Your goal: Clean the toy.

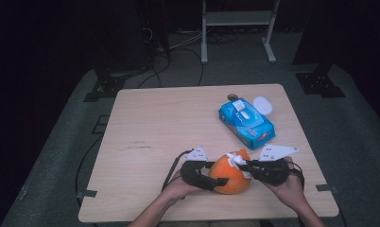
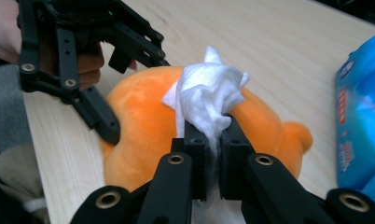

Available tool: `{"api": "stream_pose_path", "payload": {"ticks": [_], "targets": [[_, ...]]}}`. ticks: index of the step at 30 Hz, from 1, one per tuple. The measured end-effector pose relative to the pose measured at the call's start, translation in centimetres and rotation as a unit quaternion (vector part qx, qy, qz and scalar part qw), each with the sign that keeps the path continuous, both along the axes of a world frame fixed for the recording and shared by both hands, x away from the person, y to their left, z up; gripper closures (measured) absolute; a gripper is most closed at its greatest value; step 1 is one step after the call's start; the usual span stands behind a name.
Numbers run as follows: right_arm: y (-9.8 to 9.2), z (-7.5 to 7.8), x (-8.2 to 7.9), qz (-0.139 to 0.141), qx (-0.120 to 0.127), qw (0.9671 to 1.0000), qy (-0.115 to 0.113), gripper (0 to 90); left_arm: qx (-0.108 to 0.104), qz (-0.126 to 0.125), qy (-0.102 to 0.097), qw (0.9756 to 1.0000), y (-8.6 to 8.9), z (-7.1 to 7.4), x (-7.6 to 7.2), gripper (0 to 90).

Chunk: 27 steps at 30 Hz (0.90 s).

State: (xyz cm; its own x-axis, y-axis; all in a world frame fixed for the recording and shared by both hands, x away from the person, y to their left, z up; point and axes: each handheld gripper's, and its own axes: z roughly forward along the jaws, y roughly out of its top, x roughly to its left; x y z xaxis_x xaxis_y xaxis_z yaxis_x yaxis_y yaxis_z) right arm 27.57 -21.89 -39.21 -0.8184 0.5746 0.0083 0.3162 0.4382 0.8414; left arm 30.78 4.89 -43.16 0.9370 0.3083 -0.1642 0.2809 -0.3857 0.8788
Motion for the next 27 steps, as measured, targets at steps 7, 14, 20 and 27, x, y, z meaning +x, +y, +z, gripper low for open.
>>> {"api": "stream_pose_path", "payload": {"ticks": [7,14,20,27], "targets": [[1.9,0.7,-0.2,0.018,0.001,0.9997,-0.017,83.4,0.062,-0.017,-0.117,0.9911,1.9,1.9,-0.1,33.3],[5.7,-0.4,0.0,0.060,-0.012,0.9982,-0.002,83.3,0.037,-0.012,-0.066,0.9971,2.5,1.1,0.5,22.3],[6.0,0.6,0.5,0.058,-0.004,0.9982,-0.017,83.3,0.043,-0.029,-0.090,0.9946,2.3,0.7,-0.1,31.7],[3.1,-0.3,2.3,0.017,0.012,0.9998,0.006,83.3,0.048,-0.031,-0.088,0.9945,2.0,0.9,-0.2,21.0]]}}
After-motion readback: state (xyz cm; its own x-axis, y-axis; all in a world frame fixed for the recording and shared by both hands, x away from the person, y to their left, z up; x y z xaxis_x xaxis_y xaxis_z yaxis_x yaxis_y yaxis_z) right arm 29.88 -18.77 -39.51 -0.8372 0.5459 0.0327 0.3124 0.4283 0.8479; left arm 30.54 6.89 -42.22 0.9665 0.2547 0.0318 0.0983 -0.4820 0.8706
